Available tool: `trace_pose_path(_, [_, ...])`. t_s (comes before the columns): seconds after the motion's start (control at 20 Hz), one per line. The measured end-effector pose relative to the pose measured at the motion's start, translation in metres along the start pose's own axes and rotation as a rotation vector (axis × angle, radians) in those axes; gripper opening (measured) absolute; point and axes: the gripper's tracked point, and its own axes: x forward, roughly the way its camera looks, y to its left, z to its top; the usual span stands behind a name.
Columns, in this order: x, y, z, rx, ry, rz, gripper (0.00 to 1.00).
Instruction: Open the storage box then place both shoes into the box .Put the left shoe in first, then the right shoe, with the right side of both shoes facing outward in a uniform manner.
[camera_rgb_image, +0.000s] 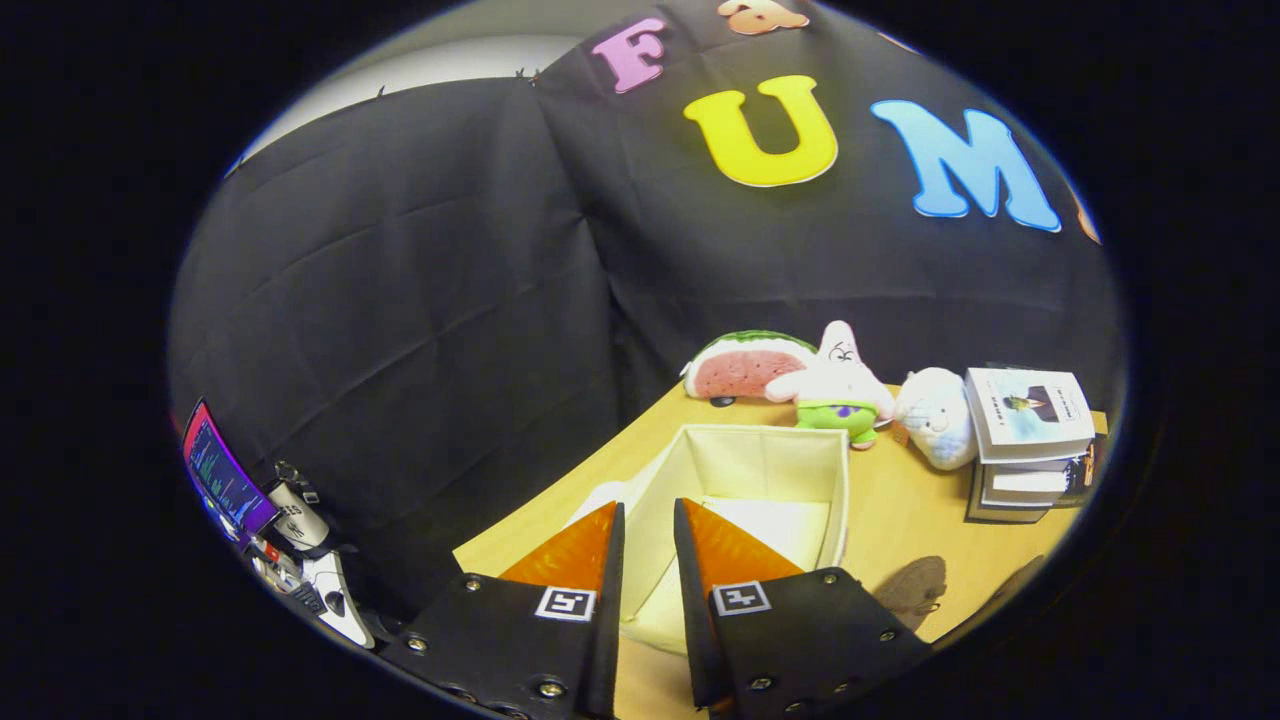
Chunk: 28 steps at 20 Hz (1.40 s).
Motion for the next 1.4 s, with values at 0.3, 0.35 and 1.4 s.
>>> trace_pose_path(0.3, [-0.028, -0.059, -0.003, 0.027, -0.029, -0.126, 0.28])
trace_pose_path(0.35, [-0.036, -0.069, -0.006, 0.031, -0.026, -0.153, 0.28])
trace_pose_path(1.4, [-0.073, -0.206, -0.19, 0.301, 0.348, -0.457, 0.29])
